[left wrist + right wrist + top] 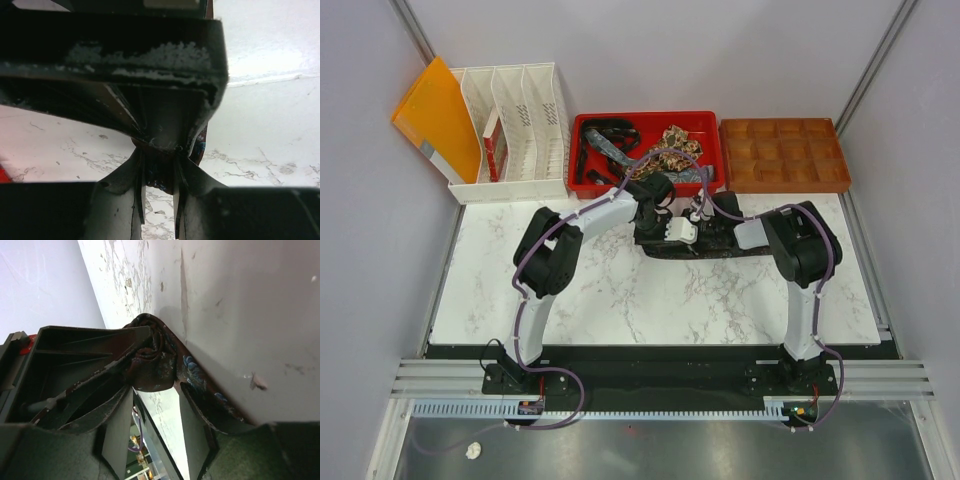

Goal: Roll the ties
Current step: Roll the tie at the center of the board.

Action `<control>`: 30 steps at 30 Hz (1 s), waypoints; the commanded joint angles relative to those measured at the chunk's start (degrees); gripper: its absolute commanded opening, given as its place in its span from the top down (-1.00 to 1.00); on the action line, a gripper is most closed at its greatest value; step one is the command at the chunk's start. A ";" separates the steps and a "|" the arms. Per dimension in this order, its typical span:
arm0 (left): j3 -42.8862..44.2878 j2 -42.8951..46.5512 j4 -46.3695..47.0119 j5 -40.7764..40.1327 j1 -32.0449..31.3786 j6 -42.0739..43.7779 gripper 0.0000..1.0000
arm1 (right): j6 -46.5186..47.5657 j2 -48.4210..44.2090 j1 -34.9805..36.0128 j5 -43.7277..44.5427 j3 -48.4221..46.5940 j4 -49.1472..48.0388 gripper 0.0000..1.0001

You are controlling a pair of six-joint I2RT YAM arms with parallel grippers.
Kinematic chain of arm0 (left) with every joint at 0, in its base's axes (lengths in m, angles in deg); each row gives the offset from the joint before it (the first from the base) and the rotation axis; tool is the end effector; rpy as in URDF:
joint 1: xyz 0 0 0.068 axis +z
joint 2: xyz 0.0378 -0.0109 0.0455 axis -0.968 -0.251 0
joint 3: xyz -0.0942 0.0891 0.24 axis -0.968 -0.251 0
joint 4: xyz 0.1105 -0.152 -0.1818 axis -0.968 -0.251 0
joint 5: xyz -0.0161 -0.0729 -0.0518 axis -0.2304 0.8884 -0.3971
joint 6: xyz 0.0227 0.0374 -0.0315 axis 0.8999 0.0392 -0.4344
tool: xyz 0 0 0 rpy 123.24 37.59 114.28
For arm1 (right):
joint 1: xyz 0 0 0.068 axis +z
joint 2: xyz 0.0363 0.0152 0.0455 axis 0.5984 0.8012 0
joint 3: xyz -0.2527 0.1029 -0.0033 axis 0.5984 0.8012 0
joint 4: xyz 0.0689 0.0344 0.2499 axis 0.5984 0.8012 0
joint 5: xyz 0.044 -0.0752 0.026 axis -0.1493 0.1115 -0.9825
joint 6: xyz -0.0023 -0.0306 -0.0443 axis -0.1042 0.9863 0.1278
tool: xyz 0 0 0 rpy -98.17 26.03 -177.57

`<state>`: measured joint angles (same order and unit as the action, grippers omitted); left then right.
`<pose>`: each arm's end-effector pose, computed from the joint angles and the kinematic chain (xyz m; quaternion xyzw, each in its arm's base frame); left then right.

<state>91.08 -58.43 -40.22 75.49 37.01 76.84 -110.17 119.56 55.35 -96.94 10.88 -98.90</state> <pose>0.3408 -0.2814 0.1696 0.7575 0.6273 -0.0904 0.1567 0.3578 0.1493 0.0913 0.0904 0.8409 0.5298 0.0641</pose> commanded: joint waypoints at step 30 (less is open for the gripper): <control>-31.71 19.41 51.13 13.00 5.85 -46.75 -0.57 | 24.40 4.64 -4.53 4.01 -5.80 24.36 1.00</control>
<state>64.35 -43.59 -7.21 93.33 42.99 41.50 -92.44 121.64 51.61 -99.41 5.15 -82.33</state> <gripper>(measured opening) 0.774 0.008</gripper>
